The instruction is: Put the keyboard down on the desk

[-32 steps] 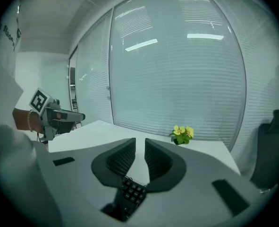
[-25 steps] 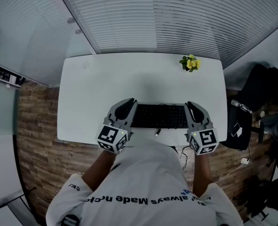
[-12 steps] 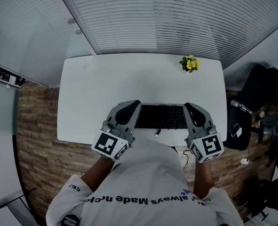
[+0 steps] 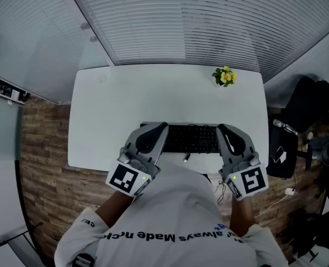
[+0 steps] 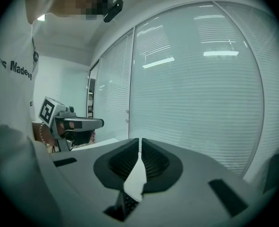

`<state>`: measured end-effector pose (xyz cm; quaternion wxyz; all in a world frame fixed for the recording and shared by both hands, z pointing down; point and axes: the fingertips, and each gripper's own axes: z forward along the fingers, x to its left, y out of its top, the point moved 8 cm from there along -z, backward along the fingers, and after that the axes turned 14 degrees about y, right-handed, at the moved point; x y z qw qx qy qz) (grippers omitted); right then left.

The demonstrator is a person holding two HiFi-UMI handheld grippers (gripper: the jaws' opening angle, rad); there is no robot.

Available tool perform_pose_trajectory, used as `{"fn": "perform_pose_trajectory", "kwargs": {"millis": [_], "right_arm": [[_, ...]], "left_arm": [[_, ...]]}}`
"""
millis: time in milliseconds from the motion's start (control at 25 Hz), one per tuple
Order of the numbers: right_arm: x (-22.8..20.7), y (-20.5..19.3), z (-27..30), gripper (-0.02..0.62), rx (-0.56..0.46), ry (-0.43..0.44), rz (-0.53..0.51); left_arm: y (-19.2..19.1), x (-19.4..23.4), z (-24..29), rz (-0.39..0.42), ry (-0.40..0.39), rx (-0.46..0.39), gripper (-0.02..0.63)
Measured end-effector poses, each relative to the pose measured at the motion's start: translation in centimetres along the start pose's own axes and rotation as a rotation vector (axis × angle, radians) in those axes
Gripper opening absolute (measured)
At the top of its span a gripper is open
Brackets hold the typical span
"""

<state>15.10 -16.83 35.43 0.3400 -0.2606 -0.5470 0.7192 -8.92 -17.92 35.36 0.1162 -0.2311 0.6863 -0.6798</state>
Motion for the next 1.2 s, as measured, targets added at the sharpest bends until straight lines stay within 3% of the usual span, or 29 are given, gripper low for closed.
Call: {"fn": "perform_pose_trajectory", "kwargs": {"millis": [1200], "right_arm": [[0.01,1.02,-0.71,0.025,-0.003,-0.015,-0.039]], "left_arm": [[0.66,-0.31,-0.33,0.015,0.017,-0.008,0.023]]}}
